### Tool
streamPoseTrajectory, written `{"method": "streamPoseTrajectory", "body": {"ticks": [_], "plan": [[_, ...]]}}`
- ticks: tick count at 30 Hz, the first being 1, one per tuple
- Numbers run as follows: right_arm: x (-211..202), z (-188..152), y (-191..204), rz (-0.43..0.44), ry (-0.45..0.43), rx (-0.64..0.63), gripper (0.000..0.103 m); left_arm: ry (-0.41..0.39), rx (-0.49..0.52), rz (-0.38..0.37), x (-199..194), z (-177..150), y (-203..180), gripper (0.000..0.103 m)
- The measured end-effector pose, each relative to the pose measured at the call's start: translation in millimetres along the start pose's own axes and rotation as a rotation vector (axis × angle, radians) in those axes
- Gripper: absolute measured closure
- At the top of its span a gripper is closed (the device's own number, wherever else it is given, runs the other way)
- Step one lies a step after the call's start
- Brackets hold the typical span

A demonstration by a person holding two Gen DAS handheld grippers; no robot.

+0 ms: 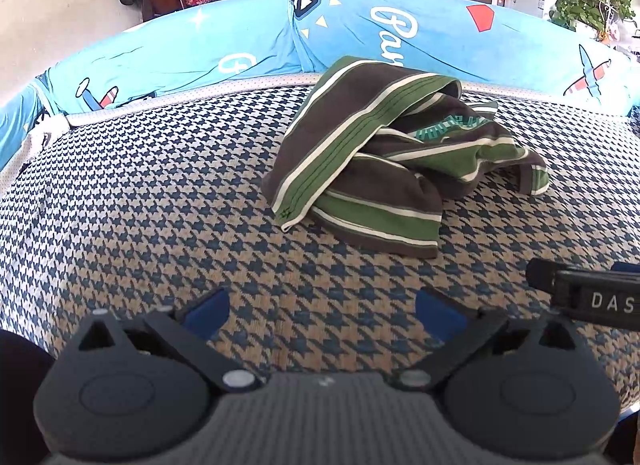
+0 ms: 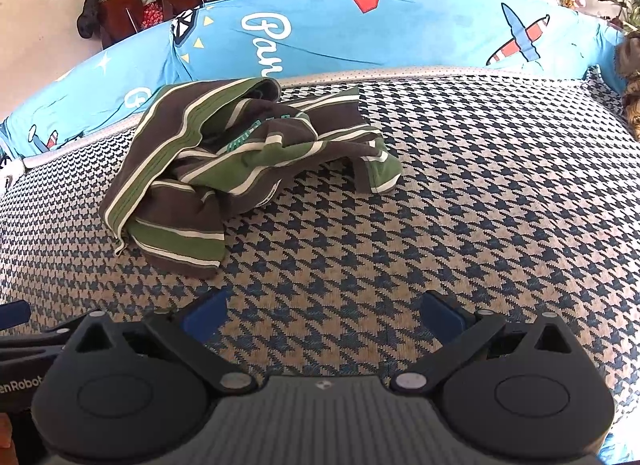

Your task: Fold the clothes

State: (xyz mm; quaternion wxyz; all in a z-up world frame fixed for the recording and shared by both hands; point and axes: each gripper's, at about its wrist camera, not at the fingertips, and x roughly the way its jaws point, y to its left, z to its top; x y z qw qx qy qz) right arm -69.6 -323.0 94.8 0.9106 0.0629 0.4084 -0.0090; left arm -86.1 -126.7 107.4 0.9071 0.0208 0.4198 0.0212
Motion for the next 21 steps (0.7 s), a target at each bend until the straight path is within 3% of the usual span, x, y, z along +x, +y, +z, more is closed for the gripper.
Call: {"method": "streamPoseTrajectory", "body": {"ticks": [9, 21], "plan": [[1.1, -1.5, 1.0, 0.001, 0.050, 0.012, 0.000, 0.006, -0.006, -0.010, 1.2, 0.9, -0.4, 0.000], [-4.5, 3.3, -3.5, 0.002, 0.028, 0.043, 0.000, -0.016, 0.005, -0.008, -1.9, 3.1, -1.5, 0.000]]}}
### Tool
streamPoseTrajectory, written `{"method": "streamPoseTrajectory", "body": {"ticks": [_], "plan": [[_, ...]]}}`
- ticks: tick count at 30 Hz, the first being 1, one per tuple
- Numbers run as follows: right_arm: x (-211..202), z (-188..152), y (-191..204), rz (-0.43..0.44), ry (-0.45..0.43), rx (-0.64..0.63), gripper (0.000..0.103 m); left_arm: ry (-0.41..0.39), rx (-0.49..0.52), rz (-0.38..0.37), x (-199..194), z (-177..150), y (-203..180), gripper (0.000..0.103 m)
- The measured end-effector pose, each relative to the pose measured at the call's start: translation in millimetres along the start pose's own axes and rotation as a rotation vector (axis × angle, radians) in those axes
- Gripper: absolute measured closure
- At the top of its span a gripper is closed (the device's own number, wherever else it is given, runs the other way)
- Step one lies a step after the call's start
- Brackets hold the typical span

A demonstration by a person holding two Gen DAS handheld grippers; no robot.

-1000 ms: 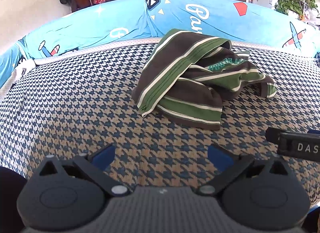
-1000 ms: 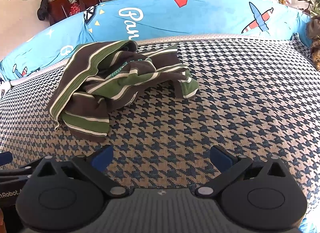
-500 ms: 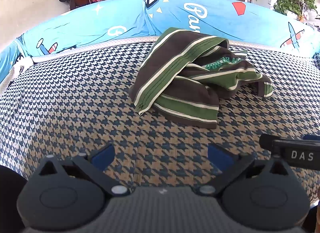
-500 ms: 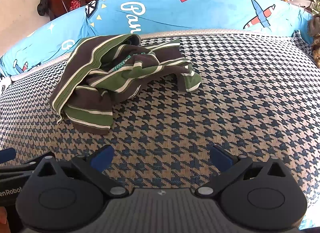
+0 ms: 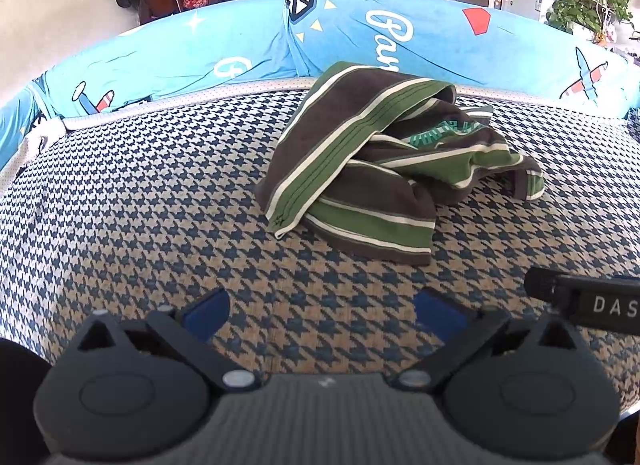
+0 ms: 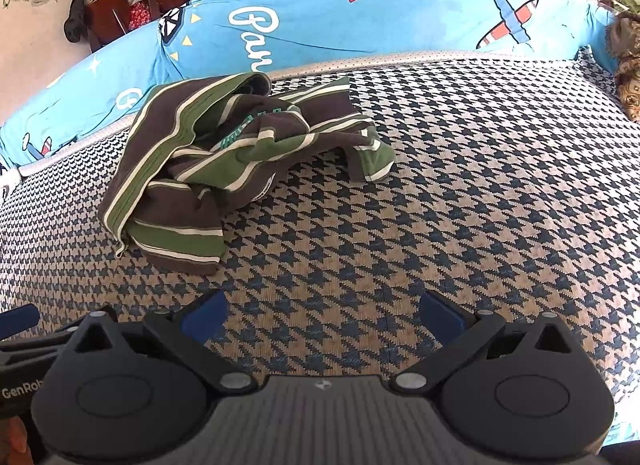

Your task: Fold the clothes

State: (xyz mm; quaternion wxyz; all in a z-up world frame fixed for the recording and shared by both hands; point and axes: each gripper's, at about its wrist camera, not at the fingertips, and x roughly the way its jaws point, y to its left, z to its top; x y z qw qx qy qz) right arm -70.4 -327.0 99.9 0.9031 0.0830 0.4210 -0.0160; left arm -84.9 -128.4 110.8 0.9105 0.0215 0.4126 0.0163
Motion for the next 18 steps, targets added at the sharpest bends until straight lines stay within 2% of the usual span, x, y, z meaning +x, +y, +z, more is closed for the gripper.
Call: {"method": "streamPoseTrajectory", "body": {"ticks": [18], "plan": [[-7.1, 4.8, 3.9, 0.006, -0.050, 0.008, 0.000, -0.024, -0.021, 0.026, -5.9, 4.8, 4.0, 0.000]]}}
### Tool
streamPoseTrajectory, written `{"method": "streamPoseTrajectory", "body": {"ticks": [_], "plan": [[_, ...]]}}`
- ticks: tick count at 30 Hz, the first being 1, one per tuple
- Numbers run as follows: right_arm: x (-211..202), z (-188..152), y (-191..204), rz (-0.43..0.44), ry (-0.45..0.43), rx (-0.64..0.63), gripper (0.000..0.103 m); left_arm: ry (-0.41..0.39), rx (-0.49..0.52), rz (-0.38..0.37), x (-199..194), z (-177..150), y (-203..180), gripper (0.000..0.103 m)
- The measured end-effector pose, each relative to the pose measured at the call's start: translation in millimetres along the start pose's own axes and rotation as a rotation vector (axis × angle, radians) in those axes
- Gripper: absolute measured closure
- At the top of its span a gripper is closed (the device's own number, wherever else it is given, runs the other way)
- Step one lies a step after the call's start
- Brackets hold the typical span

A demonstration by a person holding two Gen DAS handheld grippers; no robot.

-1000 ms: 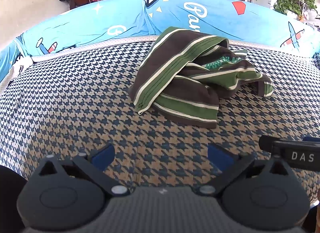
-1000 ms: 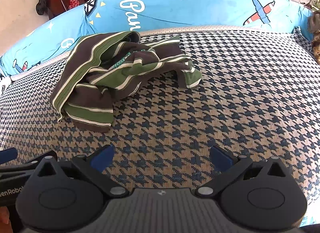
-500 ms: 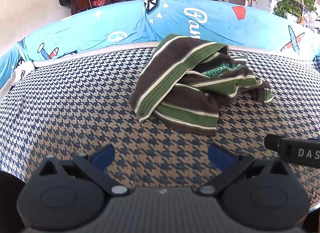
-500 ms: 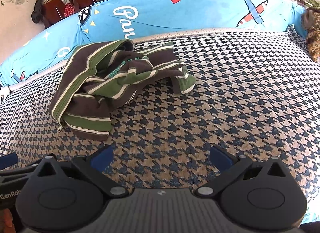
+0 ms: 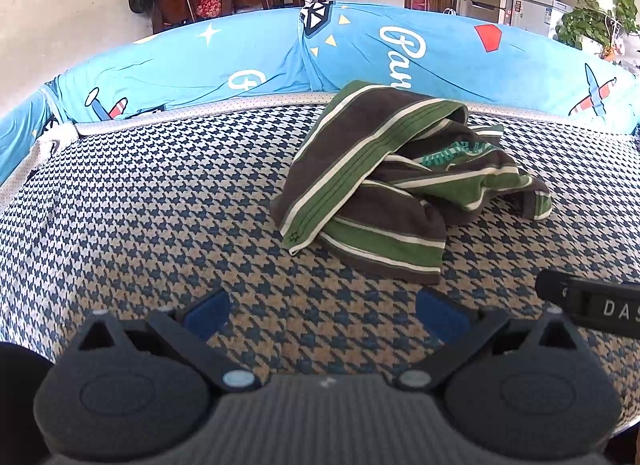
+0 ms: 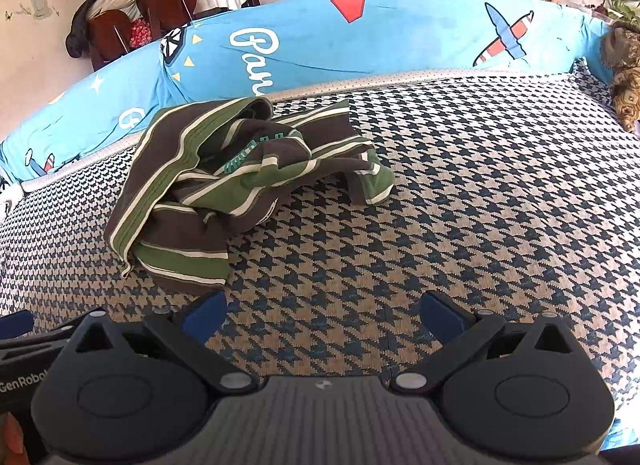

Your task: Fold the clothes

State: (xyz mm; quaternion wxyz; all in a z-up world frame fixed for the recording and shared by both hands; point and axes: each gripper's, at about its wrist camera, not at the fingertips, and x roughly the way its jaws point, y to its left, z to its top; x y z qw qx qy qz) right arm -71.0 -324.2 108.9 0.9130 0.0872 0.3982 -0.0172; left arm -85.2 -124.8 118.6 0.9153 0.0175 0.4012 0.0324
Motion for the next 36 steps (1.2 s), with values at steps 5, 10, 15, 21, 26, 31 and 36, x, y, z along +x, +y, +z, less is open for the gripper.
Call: {"method": "streamPoseTrajectory", "body": {"ticks": [5, 10, 15, 21, 26, 31, 36], "plan": [[0, 0, 1, 0.003, 0.001, 0.002, 0.000, 0.004, 0.000, 0.009, 0, 1, -1, 0.000], [-1, 3, -3, 0.008, 0.004, 0.020, 0.000, 0.002, 0.005, 0.002, 0, 3, -3, 0.000], [0, 6, -7, 0.005, 0.005, 0.037, 0.000, -0.015, 0.021, -0.001, 0, 8, -6, 0.000], [5, 14, -13, -0.001, 0.001, 0.061, 0.005, -0.029, 0.033, 0.000, 6, 14, -7, 0.000], [9, 20, -22, 0.009, -0.009, 0.103, 0.011, -0.041, 0.039, 0.002, 12, 21, -6, 0.000], [13, 23, -26, 0.036, -0.016, 0.131, 0.015, -0.050, 0.046, -0.013, 20, 30, -5, 0.000], [18, 33, -28, 0.048, -0.040, 0.131, 0.019, -0.056, 0.051, -0.012, 31, 41, -1, 0.001]]}}
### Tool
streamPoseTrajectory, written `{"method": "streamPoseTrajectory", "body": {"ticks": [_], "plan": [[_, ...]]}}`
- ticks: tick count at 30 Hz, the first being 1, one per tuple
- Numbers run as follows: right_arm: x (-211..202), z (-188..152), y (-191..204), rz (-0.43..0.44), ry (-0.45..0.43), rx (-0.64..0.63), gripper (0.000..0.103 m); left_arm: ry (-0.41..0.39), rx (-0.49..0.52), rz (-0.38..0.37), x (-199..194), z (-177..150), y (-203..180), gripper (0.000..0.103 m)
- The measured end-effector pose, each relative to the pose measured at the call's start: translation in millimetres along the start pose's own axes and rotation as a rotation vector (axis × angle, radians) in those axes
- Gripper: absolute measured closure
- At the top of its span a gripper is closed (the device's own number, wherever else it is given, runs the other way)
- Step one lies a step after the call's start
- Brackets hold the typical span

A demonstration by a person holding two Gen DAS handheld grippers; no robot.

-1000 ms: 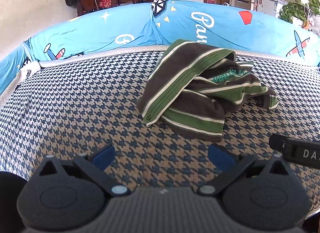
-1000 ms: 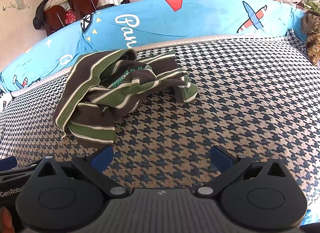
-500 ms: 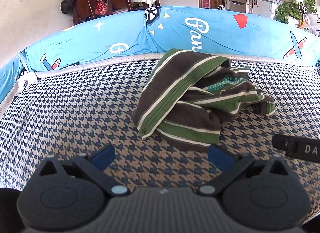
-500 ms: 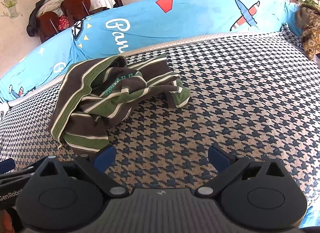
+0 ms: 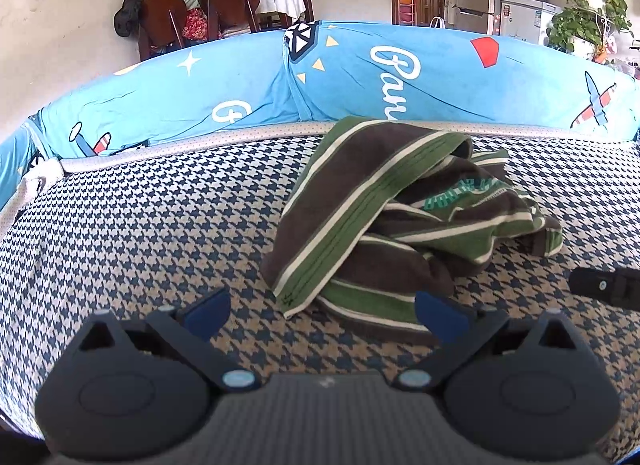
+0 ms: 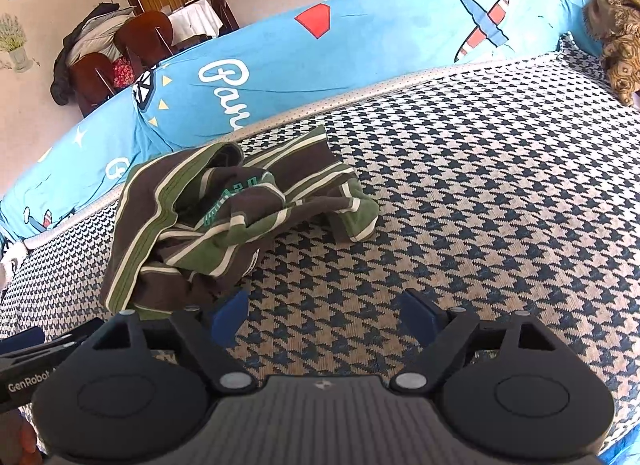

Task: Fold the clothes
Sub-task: 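Move the right gripper onto the garment edge and close on it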

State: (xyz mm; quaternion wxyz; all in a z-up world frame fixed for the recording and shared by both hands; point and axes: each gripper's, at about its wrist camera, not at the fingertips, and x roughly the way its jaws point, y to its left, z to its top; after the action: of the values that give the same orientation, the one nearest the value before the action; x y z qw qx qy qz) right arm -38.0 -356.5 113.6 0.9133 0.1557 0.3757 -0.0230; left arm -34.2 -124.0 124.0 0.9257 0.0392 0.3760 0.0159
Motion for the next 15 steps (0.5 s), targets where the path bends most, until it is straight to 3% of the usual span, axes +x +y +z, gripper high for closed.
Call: {"method": "streamPoseTrajectory", "body": {"ticks": [10, 15], "plan": [[25, 29, -1, 0.063, -0.001, 0.042, 0.019, -0.028, -0.010, -0.020, 28, 30, 8, 0.001], [46, 35, 3, 0.050, 0.032, 0.015, 0.034, -0.059, 0.003, -0.030, 42, 47, 7, 0.000]]}}
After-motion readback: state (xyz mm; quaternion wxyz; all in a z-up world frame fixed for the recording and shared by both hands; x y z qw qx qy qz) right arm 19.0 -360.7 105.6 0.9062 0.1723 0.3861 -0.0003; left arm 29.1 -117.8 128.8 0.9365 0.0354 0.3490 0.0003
